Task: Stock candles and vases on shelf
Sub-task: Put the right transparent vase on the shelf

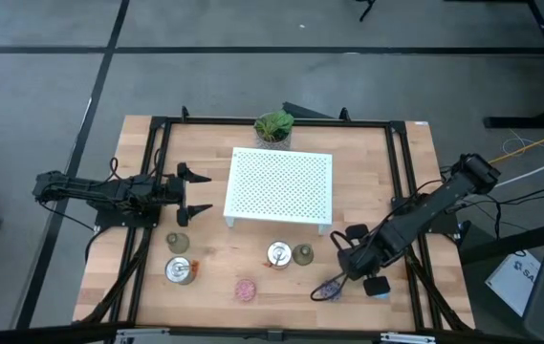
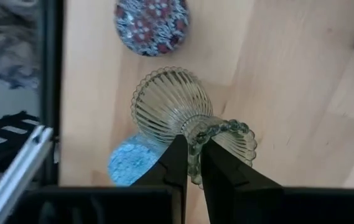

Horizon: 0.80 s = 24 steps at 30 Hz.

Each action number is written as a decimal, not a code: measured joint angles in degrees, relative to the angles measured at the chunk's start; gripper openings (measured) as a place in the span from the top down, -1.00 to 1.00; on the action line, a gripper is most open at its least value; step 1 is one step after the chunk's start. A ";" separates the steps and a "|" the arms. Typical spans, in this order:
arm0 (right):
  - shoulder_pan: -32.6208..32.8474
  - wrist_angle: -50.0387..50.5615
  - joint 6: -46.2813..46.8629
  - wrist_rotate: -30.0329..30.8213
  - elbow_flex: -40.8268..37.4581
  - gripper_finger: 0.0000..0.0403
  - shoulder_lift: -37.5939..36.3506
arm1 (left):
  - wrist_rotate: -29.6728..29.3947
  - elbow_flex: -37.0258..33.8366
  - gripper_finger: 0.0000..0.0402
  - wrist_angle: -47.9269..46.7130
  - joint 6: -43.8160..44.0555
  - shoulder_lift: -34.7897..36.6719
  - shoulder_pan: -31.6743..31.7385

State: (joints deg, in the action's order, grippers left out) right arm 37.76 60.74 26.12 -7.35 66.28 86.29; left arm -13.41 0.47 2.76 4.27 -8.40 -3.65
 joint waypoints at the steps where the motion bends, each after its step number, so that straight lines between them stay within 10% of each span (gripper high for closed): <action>1: 0.00 0.71 -0.01 -0.50 0.61 0.85 -0.40 | 0.00 0.02 -0.99 0.00 0.00 0.00 0.00; 24: -10.75 17.53 -8.87 13.16 29.55 0.85 -6.06 | 0.00 0.01 -0.99 0.00 -0.01 0.01 0.01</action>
State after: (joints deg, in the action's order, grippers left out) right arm 27.01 78.26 17.25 5.81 95.83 80.23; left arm -13.41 0.48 2.76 4.26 -8.40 -3.65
